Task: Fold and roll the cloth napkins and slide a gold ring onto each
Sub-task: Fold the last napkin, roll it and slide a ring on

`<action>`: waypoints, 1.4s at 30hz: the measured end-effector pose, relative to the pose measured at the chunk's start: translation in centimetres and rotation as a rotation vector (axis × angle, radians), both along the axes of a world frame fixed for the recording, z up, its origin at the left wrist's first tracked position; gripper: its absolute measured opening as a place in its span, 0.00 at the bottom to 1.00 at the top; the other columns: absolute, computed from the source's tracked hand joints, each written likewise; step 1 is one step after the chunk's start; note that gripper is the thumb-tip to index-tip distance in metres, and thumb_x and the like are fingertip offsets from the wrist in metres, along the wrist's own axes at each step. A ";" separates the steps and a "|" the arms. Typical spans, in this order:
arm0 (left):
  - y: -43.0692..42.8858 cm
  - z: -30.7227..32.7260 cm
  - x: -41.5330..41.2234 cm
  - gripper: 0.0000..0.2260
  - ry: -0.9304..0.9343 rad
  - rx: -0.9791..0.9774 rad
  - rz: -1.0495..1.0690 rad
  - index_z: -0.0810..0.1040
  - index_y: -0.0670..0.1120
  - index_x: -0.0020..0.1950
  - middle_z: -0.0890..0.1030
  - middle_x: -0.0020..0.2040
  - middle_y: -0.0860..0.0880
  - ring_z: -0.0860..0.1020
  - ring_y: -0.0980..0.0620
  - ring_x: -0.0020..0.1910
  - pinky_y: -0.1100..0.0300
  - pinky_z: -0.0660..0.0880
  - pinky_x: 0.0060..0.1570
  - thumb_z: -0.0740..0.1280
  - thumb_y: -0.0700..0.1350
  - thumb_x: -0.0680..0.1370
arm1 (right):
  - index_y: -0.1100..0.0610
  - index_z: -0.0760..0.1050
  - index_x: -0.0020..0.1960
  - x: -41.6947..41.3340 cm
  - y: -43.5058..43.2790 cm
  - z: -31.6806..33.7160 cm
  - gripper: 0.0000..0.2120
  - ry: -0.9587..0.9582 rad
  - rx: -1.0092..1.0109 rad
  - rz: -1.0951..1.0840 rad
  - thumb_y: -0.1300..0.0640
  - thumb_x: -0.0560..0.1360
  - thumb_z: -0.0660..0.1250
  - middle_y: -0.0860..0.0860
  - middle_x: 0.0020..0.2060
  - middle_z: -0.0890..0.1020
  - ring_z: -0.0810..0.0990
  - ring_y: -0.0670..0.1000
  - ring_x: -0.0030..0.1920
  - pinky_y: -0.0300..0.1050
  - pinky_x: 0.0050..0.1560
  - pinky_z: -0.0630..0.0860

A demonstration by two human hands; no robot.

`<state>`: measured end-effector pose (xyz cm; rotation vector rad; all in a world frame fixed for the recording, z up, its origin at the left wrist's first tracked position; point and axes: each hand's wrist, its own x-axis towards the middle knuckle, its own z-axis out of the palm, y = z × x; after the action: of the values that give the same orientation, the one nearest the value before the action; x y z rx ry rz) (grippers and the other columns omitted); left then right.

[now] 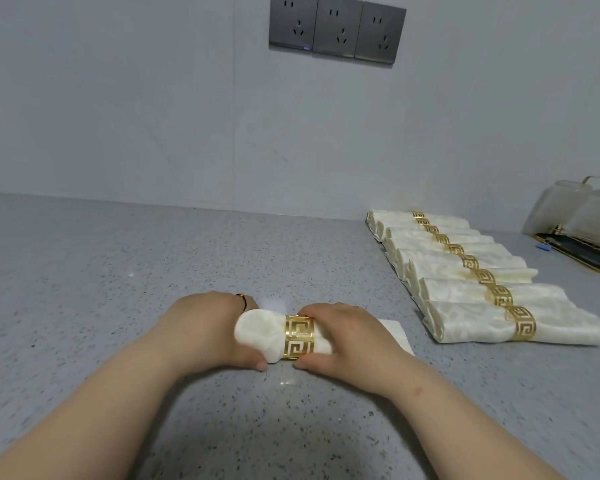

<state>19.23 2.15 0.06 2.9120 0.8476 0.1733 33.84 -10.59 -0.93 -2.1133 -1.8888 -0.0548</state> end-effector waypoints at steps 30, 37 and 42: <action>-2.5 -1.1 0.6 0.56 -0.399 -0.169 -0.141 0.68 0.55 0.67 0.68 0.64 0.61 0.66 0.60 0.64 0.69 0.60 0.56 0.32 0.81 0.50 | 0.42 0.68 0.60 2.5 -9.5 2.7 0.19 -0.049 0.021 -0.268 0.47 0.70 0.67 0.45 0.53 0.72 0.65 0.45 0.56 0.38 0.51 0.59; -2.7 -2.6 1.3 0.28 -0.224 -0.145 -0.133 0.74 0.54 0.62 0.75 0.60 0.58 0.72 0.59 0.58 0.68 0.67 0.54 0.53 0.69 0.72 | 0.44 0.67 0.63 2.7 -14.9 4.1 0.21 0.102 0.098 -0.271 0.50 0.71 0.68 0.40 0.51 0.69 0.65 0.40 0.56 0.27 0.54 0.63; -3.4 -2.4 1.6 0.02 -0.229 -0.121 -0.101 0.72 0.60 0.48 0.74 0.45 0.60 0.72 0.59 0.46 0.69 0.65 0.40 0.61 0.52 0.77 | 0.30 0.60 0.49 2.3 -16.0 4.4 0.23 0.223 0.225 -0.252 0.51 0.69 0.71 0.41 0.54 0.71 0.68 0.34 0.54 0.25 0.52 0.65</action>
<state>20.85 -1.29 -2.30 2.7457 0.6494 0.4218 36.12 -26.54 3.50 -2.0918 -1.4148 -0.0787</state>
